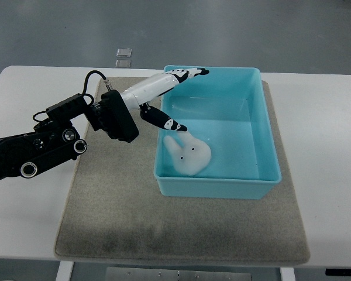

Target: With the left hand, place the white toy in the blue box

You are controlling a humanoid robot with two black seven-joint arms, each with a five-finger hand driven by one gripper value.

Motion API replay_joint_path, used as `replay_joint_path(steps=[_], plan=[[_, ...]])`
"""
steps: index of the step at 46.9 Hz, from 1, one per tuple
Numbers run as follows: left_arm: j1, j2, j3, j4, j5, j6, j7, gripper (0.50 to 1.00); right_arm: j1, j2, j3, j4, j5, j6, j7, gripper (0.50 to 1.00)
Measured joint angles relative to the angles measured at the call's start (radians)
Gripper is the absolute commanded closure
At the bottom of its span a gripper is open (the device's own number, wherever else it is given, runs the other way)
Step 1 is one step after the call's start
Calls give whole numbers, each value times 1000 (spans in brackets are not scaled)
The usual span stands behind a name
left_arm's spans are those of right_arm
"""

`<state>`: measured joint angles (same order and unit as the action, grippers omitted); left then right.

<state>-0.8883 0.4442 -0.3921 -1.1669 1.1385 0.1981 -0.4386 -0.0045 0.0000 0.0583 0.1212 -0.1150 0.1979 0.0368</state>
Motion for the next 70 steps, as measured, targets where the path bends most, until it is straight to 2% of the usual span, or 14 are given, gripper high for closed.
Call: replay_joint_path(steps=[13,16,23,37,45,70], plan=[[10,16,-86,47,-870,-41,-3,506,0,0,0,0,0,0,0,564],[10,27,-88,69,-993,-42,-3,506,0,0,0,0,0,0,0,564],[12,37,-95,127,-1093,-57,-2,506,0,0,0,0,0,0,0,564],[27,32,-102,228,-1468,-210,1,506,0,0,0,0,0,0,0,564],[35,28,-108,226,-1649,-230,2,506,0,0,0,0,0,0,0,564],[86,19,-146,222,-1661,-268,2,506,0,0,0,0,0,0,0,564]])
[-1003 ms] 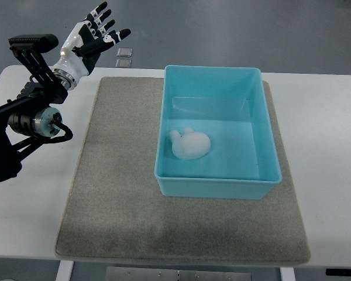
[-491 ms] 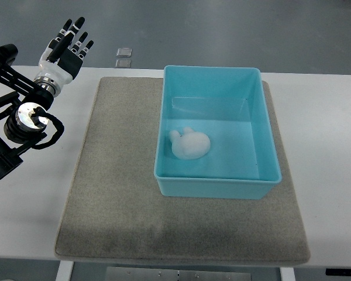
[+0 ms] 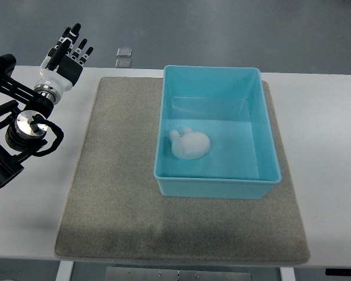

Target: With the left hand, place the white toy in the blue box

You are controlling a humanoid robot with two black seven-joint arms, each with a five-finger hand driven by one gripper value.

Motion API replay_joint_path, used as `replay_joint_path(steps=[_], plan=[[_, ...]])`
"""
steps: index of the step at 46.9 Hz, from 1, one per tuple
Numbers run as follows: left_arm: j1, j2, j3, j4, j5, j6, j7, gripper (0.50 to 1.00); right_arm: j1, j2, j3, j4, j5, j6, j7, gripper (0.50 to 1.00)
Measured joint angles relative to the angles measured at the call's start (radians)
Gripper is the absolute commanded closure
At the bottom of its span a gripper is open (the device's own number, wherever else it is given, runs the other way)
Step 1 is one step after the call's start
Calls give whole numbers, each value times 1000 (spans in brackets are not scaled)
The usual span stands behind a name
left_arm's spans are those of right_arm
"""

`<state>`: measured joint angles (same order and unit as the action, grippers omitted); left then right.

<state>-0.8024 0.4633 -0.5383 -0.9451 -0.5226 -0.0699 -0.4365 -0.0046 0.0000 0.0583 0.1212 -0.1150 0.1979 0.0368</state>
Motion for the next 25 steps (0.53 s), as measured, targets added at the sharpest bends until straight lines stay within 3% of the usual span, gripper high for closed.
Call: replay_joint_path(steps=[25], plan=[[3,-11,-35,5,68,2,-13,506,0,0,1,13,0,13,0,564]])
